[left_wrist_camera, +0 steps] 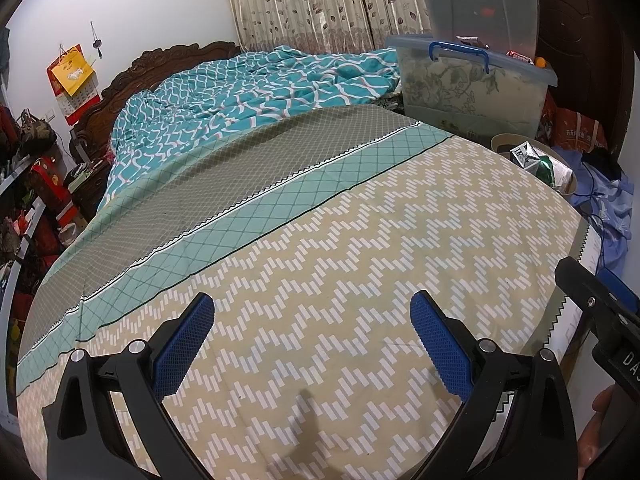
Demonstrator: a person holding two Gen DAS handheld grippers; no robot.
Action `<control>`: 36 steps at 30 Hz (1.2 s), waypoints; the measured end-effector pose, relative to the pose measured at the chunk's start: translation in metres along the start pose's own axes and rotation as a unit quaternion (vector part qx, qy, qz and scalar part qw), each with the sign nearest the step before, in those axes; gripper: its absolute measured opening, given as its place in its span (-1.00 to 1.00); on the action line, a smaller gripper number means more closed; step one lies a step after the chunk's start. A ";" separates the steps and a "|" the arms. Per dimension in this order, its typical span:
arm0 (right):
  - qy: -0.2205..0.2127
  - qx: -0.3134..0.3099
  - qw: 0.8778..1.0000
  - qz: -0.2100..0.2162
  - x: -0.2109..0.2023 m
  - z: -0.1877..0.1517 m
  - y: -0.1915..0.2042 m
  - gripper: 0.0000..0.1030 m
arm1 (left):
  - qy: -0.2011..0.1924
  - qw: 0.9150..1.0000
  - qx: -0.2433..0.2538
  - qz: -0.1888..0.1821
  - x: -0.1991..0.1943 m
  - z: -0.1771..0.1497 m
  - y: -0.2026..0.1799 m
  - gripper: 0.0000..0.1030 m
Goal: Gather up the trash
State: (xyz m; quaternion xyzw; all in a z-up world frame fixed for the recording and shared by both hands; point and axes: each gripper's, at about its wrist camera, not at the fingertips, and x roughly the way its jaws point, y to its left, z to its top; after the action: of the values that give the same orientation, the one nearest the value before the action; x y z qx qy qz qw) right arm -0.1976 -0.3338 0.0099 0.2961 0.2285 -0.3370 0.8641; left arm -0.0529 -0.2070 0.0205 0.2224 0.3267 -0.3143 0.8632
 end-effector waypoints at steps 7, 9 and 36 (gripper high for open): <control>0.002 -0.001 1.000 0.001 0.001 0.000 0.001 0.94 | 0.003 1.000 -0.002 0.001 0.000 -0.003 0.004 0.83; 0.002 0.000 1.000 0.000 0.001 0.000 0.001 0.94 | 0.003 1.000 -0.002 0.001 0.000 -0.003 0.005 0.83; 0.005 -0.001 1.000 0.007 0.007 -0.006 0.001 0.94 | 0.016 0.999 -0.010 -0.026 0.005 -0.002 0.007 0.83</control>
State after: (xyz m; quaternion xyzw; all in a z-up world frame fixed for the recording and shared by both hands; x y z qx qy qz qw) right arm -0.1933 -0.3317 0.0019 0.2986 0.2310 -0.3290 0.8656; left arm -0.0463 -0.2030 0.0165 0.2102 0.3497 -0.3298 0.8513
